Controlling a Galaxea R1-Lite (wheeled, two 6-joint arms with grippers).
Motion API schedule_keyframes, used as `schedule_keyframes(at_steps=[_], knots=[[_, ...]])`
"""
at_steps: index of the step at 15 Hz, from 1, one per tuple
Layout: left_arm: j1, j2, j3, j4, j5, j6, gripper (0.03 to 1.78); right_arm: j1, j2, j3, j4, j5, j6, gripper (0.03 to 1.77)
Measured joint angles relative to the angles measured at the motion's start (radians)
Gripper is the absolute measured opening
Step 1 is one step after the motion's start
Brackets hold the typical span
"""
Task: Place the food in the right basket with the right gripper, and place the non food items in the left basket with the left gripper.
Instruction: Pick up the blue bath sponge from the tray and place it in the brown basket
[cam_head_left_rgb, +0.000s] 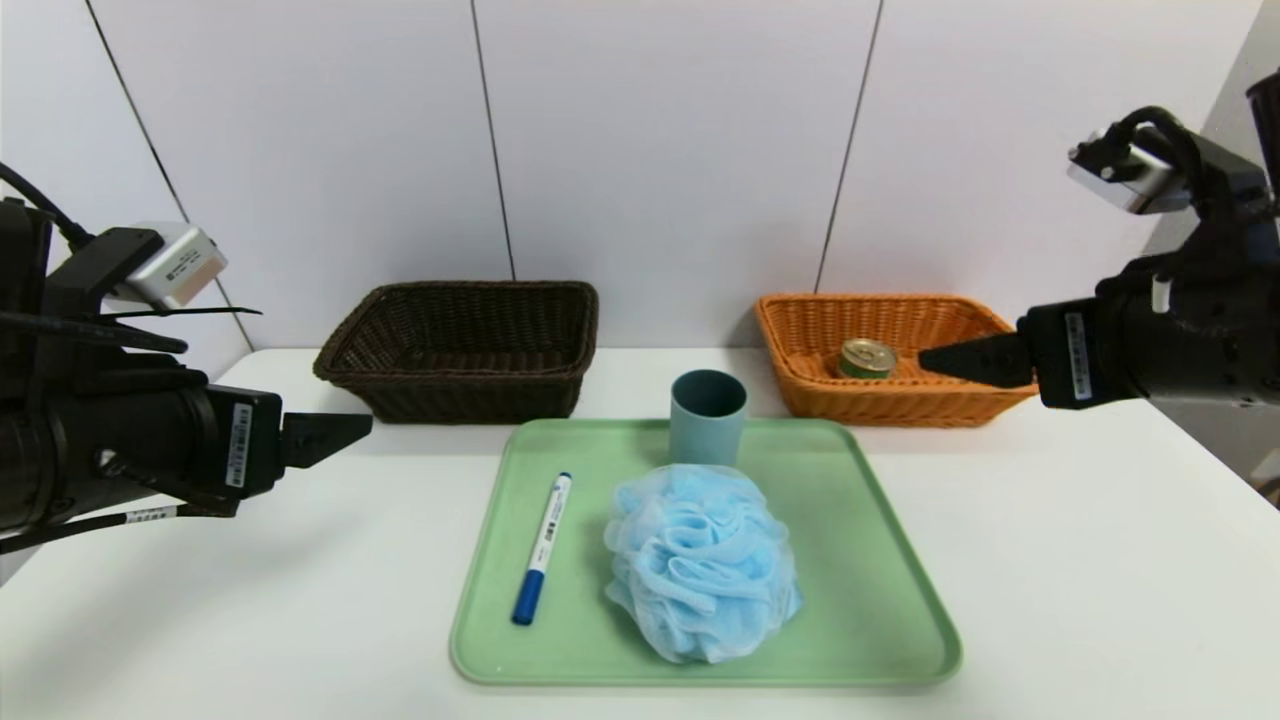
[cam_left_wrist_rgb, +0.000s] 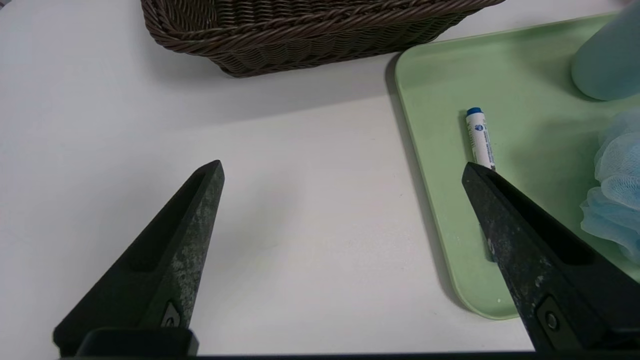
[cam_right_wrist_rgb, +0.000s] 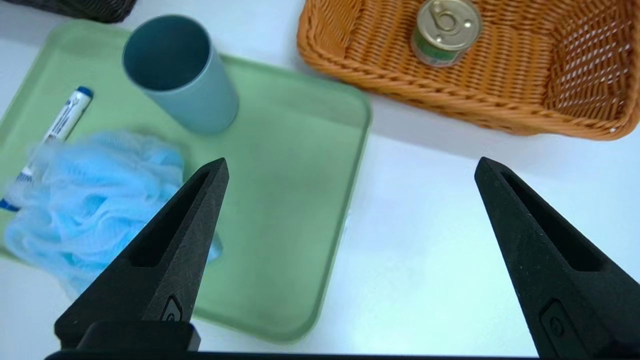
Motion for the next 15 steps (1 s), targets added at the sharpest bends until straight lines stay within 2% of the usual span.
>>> schedule_keyframes(at_steps=[4, 6, 8, 11, 15], knots=[[-0.013, -0.011, 0.008, 0.012, 0.000, 0.000, 1.69, 0.039, -0.027, 0.110, -0.152, -0.023, -0.002, 1.69], [-0.029, -0.013, 0.006, 0.019, 0.000, -0.009, 1.69, 0.069, -0.020, 0.108, -0.130, -0.028, 0.002, 1.69], [-0.035, -0.015, 0.005, 0.020, -0.001, -0.018, 1.69, 0.090, -0.002, 0.048, -0.054, -0.038, 0.036, 1.69], [-0.037, -0.019, 0.010, 0.032, 0.000, -0.019, 1.69, 0.153, 0.052, -0.176, 0.143, -0.049, 0.192, 1.69], [-0.037, -0.024, 0.011, 0.032, -0.001, -0.020, 1.69, 0.323, 0.187, -0.510, 0.523, -0.052, 0.474, 1.69]])
